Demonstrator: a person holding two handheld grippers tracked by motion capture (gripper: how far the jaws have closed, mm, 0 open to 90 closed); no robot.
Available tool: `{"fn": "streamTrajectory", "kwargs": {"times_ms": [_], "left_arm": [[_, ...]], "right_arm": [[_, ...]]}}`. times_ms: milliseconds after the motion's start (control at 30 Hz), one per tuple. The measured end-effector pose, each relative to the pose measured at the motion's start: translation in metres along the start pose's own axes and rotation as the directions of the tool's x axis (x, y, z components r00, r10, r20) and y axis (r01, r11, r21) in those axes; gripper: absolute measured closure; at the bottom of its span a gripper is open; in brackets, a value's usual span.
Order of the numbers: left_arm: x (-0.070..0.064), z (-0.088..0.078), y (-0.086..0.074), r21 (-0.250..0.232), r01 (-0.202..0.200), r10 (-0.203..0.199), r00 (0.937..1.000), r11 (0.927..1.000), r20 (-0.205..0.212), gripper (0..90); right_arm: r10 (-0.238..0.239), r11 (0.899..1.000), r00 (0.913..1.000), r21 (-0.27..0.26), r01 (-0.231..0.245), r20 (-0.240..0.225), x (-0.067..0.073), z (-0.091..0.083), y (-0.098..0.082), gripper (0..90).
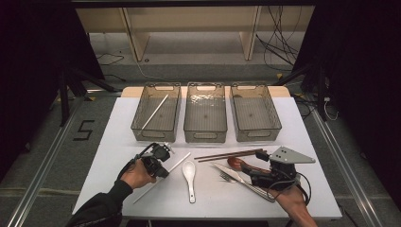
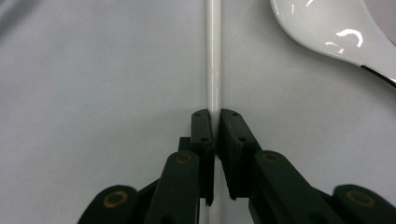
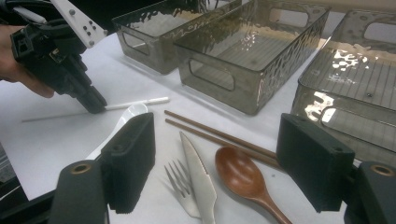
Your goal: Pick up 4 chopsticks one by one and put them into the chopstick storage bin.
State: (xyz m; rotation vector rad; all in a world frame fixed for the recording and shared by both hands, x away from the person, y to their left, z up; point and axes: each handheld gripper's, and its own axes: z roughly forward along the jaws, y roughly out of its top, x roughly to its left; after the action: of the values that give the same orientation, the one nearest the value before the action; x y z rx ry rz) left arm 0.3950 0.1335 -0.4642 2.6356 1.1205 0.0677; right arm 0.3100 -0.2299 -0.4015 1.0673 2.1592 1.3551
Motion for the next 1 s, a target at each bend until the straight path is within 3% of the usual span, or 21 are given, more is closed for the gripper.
{"fn": "streamTrajectory", "kwargs": {"times_ms": [133,300,533,800,1000], "left_arm": [[-0.002,0.0,0.0,-0.007,-0.016,0.016,0.9998,0.9998,-0.009,84.1],[0.003,-0.006,-0.001,-0.048,-0.001,0.002,0.9998,0.9989,0.02,84.2],[0.011,-0.023,-0.003,-0.109,0.006,-0.003,0.9996,0.9941,0.028,84.2],[0.021,-0.052,0.0,-0.227,0.022,-0.015,0.9993,0.9737,0.033,84.2],[0.032,-0.067,0.005,-0.277,0.03,-0.024,0.9994,0.9603,0.025,84.1]], "right_arm": [[0.001,1.0,1.0,-0.001,-0.001,0.0,0.0,0.0,0.0,29.2],[-0.001,1.0,1.0,-0.004,0.001,0.001,-0.001,0.0,0.0,29.2],[0.001,1.0,1.0,-0.006,-0.001,0.0,-0.001,-0.001,0.0,29.2],[0.006,1.0,1.0,-0.004,-0.006,0.001,-0.001,0.0,0.0,29.2],[0.007,1.0,1.0,-0.005,-0.007,0.001,-0.001,0.0,0.0,29.2]]}}
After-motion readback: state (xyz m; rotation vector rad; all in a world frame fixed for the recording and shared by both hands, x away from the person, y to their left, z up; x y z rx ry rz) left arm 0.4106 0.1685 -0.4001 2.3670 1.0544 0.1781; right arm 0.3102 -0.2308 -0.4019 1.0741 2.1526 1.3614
